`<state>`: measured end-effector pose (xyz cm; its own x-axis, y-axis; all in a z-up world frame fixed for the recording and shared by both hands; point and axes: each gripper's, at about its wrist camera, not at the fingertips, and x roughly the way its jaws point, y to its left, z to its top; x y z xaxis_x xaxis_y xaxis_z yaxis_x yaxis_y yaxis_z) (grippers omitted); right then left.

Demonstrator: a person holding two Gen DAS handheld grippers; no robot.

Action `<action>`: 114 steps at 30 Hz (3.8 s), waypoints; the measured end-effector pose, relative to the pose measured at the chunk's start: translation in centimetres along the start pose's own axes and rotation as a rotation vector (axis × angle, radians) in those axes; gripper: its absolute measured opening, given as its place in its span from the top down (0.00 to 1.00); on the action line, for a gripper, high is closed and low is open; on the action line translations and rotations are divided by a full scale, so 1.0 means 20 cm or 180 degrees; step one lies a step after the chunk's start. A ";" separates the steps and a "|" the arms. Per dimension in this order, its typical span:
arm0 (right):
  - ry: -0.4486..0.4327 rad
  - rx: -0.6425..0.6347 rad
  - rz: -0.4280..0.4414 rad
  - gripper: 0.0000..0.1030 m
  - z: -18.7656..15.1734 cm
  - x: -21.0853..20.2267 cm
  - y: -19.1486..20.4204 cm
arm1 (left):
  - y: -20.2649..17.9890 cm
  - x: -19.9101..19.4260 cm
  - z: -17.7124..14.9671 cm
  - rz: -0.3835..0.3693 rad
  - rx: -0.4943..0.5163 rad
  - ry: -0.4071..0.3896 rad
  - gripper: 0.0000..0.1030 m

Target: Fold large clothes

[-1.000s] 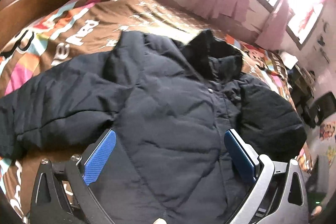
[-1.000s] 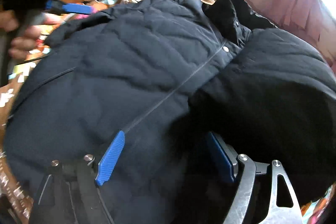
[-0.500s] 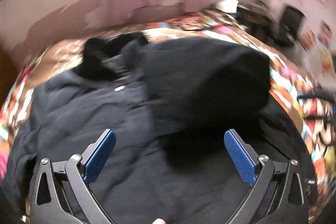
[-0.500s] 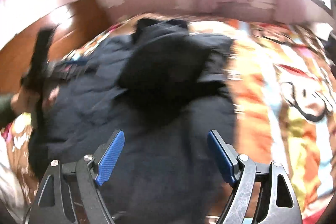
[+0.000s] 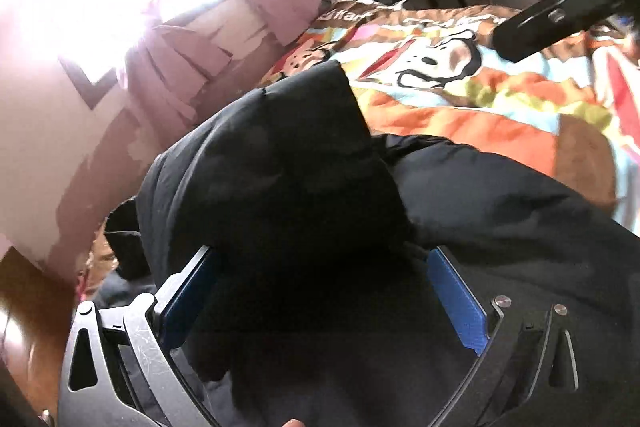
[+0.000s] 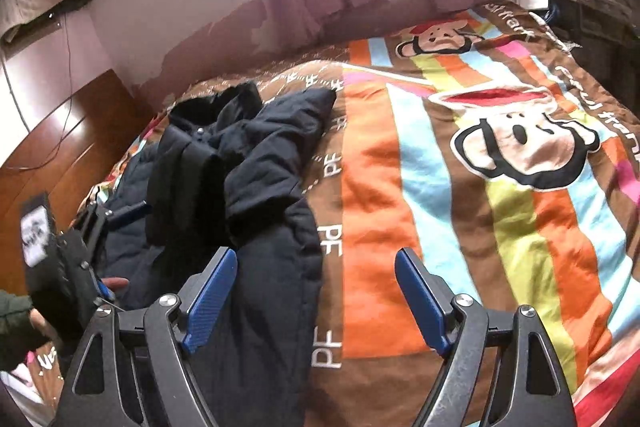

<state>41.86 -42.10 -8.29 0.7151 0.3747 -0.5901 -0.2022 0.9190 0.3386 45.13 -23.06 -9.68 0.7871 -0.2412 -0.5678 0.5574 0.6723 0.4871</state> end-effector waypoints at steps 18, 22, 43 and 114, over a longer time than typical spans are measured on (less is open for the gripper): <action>-0.0055 -0.0022 0.0054 0.23 0.04 0.07 0.09 | 0.35 -0.23 -0.02 0.0276 -0.0881 -0.0339 0.96; -0.0025 -0.0091 0.0013 0.23 0.07 0.17 0.16 | 0.54 -0.34 -0.10 0.0359 -0.1254 -0.0364 0.97; 0.0654 -0.0786 0.0218 0.23 0.29 1.06 0.93 | 1.18 -0.56 -0.79 0.0318 -0.2653 0.0572 0.90; 0.0164 -0.1493 0.0630 0.08 0.08 1.25 2.04 | 2.04 -1.34 -2.31 0.2062 -0.5230 0.0639 0.95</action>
<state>52.63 4.62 -8.06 0.6013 0.5418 -0.5872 -0.6173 0.7816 0.0890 34.47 43.09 -5.20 0.6412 0.3178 -0.6985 -0.7115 0.5871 -0.3860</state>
